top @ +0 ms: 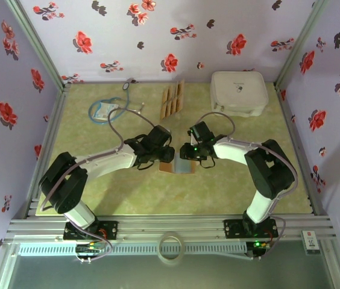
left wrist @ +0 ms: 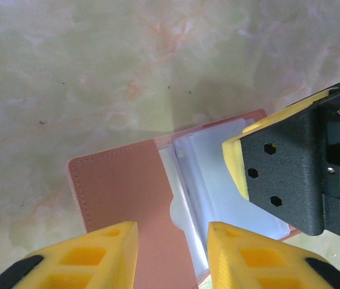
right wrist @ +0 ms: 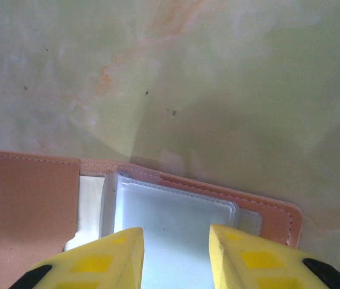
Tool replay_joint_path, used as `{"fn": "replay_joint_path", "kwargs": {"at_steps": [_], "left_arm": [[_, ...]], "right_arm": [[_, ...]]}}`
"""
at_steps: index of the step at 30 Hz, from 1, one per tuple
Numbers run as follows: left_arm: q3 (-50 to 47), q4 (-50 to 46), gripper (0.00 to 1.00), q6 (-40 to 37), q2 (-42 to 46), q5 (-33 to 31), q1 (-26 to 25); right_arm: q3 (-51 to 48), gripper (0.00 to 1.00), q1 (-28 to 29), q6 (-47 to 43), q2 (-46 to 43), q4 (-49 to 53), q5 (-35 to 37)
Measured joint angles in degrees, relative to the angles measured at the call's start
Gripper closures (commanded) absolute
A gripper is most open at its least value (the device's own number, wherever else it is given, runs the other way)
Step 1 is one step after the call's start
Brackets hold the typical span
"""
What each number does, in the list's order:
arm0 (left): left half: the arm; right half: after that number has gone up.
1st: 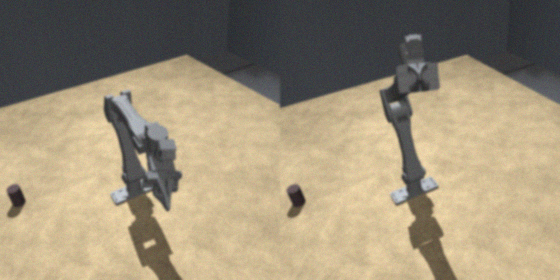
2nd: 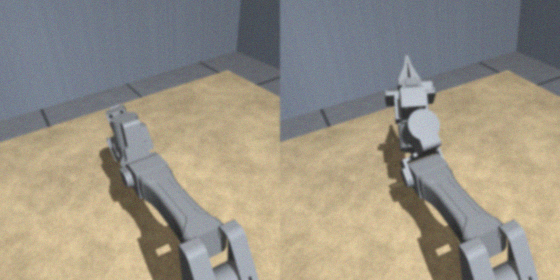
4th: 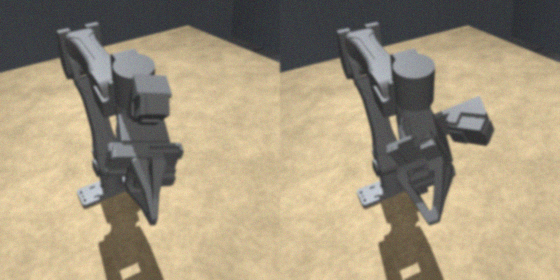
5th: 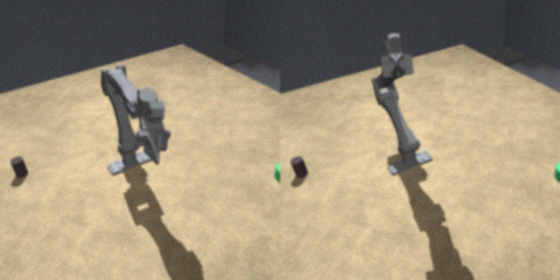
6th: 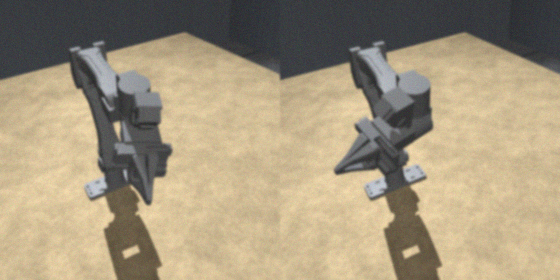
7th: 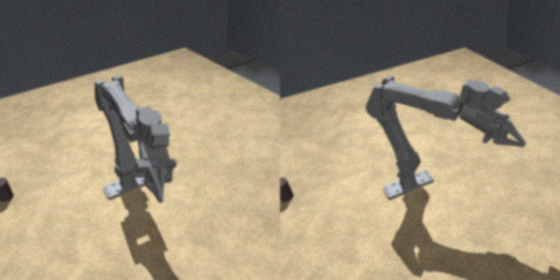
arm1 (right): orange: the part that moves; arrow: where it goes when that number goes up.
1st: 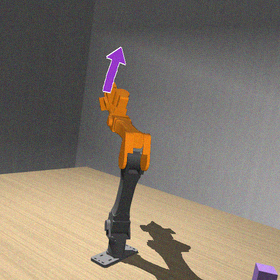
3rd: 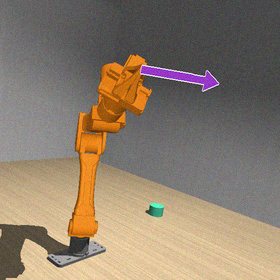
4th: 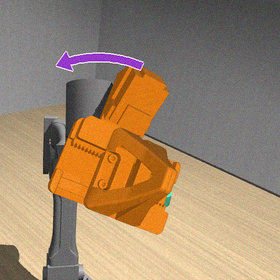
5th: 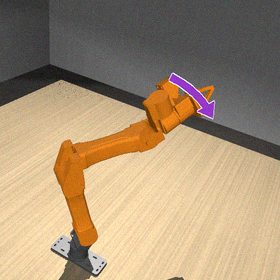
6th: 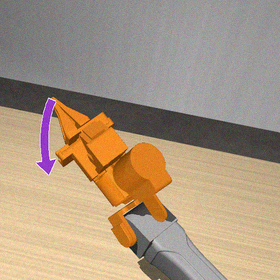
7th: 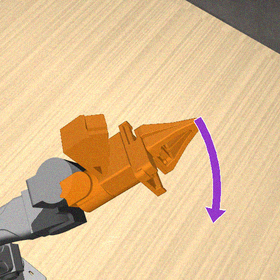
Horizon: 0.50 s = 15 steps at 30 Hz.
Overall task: Put the credit cards into the card holder
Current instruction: Press the card holder at the center of the table, then flip over the card slot in the card holder.
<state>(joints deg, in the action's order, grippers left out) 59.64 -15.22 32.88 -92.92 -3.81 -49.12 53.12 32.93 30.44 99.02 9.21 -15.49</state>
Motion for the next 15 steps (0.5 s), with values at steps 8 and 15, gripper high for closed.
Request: {"fn": "replay_joint_path", "kwargs": {"at_steps": [8, 15], "left_arm": [[-4.5, 3.1, 0.7, 0.2, -2.8, 0.4, 0.1], [-7.2, 5.4, 0.69, 0.1, -4.7, 0.4, 0.8]], "right_arm": [[-0.1, 0.66, 0.0, 0.0, 0.0, -0.1, 0.0], [-0.1, 0.66, 0.0, 0.0, 0.0, -0.2, 0.0]]}}
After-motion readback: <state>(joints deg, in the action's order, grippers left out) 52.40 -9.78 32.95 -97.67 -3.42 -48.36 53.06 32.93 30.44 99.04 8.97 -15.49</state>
